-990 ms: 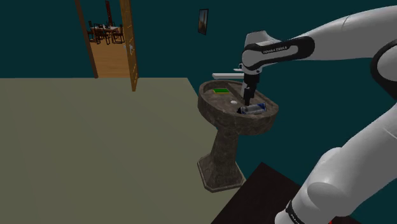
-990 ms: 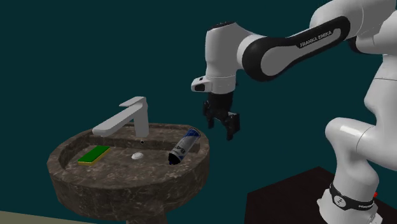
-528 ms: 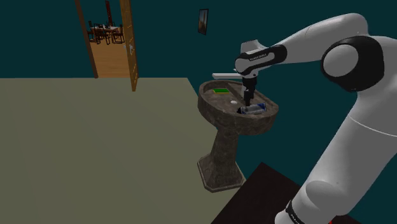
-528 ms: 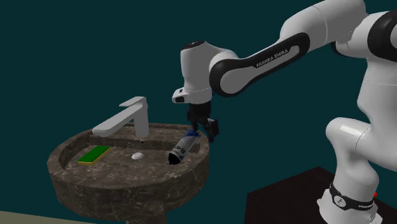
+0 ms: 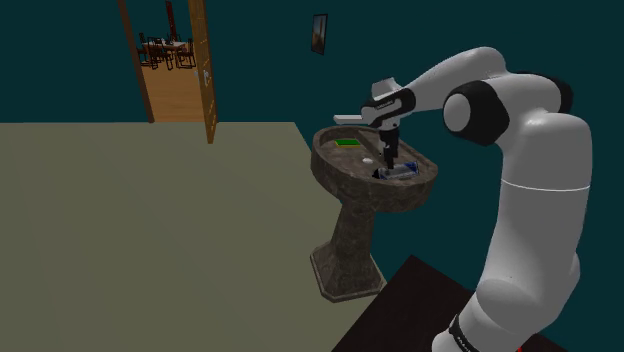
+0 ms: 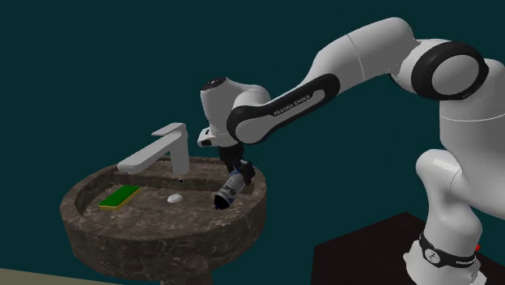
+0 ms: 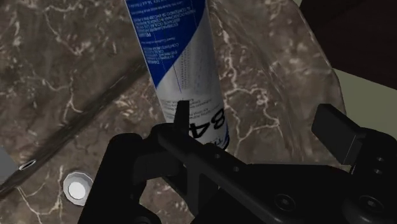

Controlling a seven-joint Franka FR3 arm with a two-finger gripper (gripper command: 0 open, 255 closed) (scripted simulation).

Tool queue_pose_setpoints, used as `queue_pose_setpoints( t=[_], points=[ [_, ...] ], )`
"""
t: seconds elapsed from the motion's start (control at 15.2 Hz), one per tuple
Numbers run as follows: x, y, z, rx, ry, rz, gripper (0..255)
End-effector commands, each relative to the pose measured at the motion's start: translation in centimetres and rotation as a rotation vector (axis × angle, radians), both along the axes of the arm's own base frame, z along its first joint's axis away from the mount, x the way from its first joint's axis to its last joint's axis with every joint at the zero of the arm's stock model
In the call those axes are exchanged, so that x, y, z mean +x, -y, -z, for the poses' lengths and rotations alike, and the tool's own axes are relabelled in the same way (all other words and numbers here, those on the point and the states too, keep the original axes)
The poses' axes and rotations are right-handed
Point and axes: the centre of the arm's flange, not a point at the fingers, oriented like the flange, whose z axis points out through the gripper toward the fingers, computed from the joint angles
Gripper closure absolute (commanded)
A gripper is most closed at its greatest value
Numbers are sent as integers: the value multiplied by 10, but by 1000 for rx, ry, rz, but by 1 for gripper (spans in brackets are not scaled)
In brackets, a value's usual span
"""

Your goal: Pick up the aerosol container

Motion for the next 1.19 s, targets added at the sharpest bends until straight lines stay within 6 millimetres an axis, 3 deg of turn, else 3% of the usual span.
queue_pose_setpoints(
  t=[0.0,0.2,0.79,0.86,1.12],
  points=[
    [11,21,17,-11,-25,-9,0],
    [24,47,35,-24,-56,-20,0],
    [24,47,75,-24,-56,-20,0],
    [24,48,75,-24,-56,-20,255],
    [24,48,75,-24,-56,-20,255]
  ],
)
